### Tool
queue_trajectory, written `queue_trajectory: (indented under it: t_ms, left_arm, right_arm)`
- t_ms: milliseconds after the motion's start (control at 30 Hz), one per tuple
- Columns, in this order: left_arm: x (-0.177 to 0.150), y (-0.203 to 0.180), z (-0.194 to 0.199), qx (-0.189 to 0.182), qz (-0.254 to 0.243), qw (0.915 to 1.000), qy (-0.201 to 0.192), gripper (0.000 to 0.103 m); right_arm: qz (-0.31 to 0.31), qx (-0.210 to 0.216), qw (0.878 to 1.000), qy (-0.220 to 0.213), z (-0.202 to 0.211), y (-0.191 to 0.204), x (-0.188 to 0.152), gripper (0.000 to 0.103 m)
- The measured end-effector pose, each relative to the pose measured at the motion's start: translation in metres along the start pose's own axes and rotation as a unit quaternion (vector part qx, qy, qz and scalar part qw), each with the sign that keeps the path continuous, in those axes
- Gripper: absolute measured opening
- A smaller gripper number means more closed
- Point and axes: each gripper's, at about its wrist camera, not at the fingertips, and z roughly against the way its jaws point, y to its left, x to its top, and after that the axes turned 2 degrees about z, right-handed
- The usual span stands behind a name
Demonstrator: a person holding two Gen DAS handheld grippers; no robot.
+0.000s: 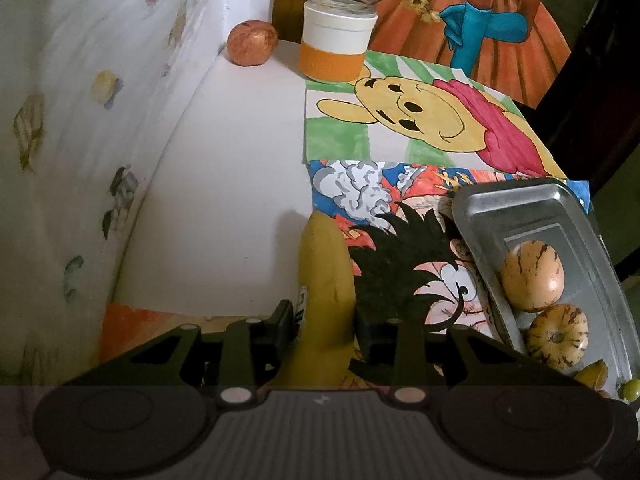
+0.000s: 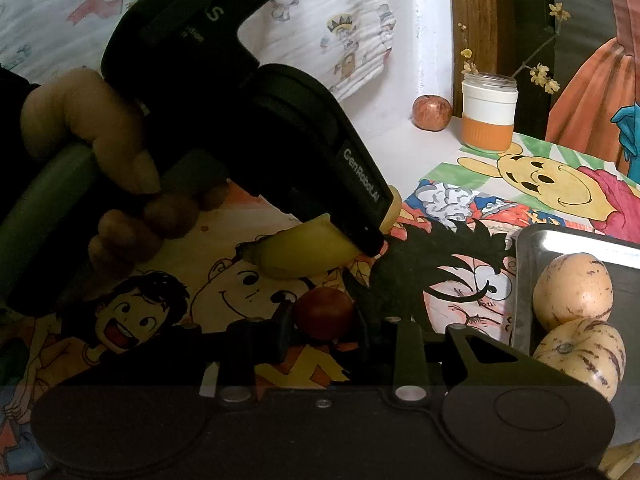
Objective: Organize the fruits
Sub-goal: 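Lift the banana with the left tool while the right tool grasps a red cherry tomato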
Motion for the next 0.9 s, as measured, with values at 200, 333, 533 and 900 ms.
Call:
queue_trajectory:
  t_ms: [200,333,533,900]
  left_arm:
    - [0.000,0.005,0.004,-0.005,0.032,0.9995,0.001,0.035]
    - [0.000,0.006,0.013,0.002,0.051,0.9987,-0.005,0.035]
    - [-0.002,-0.002,0.034,0.000,0.060,0.9981,-0.017,0.035]
    - [-0.005,-0.037,0.070,-0.014,0.053,0.9976,-0.042,0.035]
  right_arm:
    - [-0.013,0.004,1.000,-0.006,0.005,-0.003,-0.002,0.034]
    - [-0.021,0.002,1.000,-0.010,0.011,-0.003,-0.004,0.034]
    - [-0.029,0.000,0.999,-0.023,0.026,-0.001,-0.005,0.034]
    - [-0.060,-0.028,0.996,-0.058,0.071,-0.017,-0.010,0.034]
